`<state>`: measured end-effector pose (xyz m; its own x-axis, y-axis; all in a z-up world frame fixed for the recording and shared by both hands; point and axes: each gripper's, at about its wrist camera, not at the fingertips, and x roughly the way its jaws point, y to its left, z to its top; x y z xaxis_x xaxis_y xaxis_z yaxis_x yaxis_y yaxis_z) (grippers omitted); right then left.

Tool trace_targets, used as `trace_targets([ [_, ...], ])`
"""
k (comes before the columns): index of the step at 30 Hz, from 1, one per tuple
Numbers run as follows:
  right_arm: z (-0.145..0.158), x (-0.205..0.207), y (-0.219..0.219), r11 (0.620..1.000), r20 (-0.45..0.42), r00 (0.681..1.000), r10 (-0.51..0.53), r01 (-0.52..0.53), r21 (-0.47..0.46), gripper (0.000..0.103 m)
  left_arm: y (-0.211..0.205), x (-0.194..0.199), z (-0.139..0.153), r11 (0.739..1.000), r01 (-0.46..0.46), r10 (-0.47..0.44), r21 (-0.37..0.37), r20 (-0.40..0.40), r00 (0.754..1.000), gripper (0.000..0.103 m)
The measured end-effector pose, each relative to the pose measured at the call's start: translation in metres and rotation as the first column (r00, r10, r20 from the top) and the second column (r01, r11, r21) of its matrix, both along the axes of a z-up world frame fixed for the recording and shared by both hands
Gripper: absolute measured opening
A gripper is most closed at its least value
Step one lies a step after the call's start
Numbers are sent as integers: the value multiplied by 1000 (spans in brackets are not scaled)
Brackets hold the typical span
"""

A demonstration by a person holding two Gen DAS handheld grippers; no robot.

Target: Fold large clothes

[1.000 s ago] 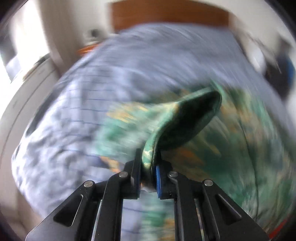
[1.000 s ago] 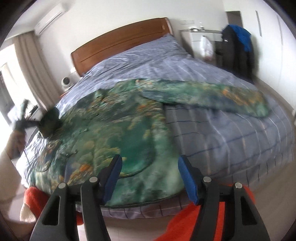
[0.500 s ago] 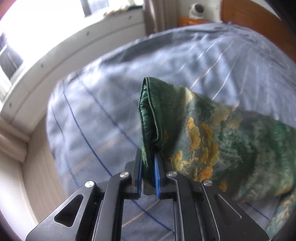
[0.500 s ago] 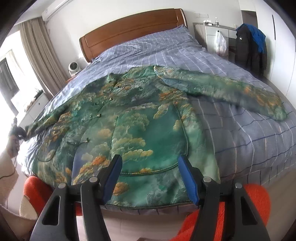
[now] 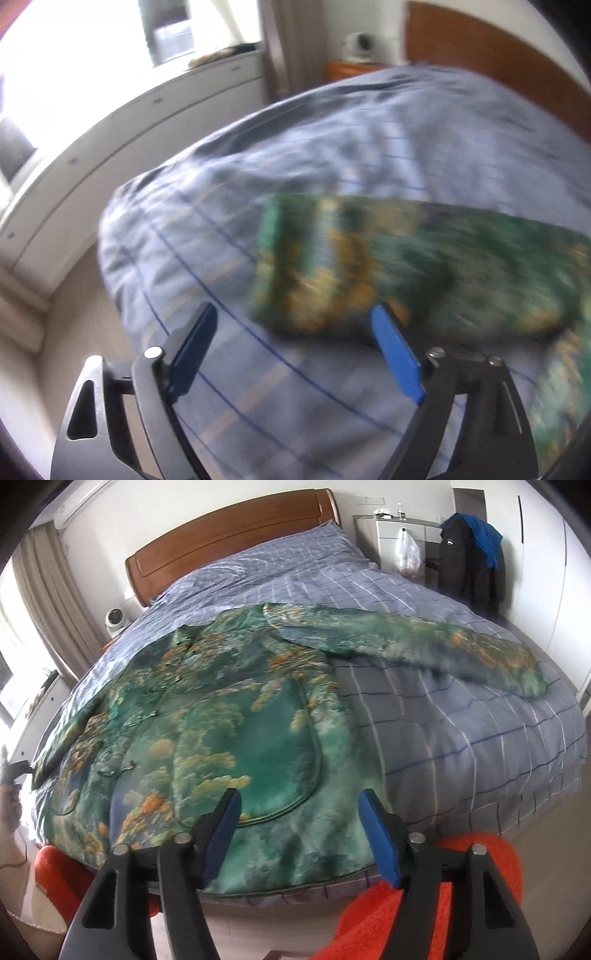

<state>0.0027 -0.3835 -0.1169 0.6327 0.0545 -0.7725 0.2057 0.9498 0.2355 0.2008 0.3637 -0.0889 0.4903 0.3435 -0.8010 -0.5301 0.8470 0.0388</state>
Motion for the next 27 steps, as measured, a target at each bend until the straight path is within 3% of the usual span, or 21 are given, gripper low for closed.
trace_targets([
  [5, -1, 19, -9, 998, 17, 1000, -22, 23, -51, 69, -69, -10, 4, 979, 193, -191, -59, 31, 981, 91],
  [10, 0, 14, -11, 998, 57, 997, -60, 62, -32, 72, -129, 11, -17, 953, 291, -291, -91, 14, 957, 92],
  [12, -5, 5, -9, 998, 54, 997, -60, 62, -33, 77, -143, 20, -23, 949, 303, -304, -88, 7, 953, 92],
  [19, -22, -7, -21, 997, 18, 997, -79, 80, -20, 77, -153, 33, -35, 961, 266, -266, -73, 18, 964, 92],
  [26, -21, 7, -36, 995, 30, 995, -100, 100, -26, 77, -134, 38, -87, 962, 239, -247, -129, -48, 968, 99],
  [27, -21, 10, -37, 994, 31, 995, -98, 99, -38, 77, -131, 36, -92, 961, 240, -246, -139, -29, 969, 102],
])
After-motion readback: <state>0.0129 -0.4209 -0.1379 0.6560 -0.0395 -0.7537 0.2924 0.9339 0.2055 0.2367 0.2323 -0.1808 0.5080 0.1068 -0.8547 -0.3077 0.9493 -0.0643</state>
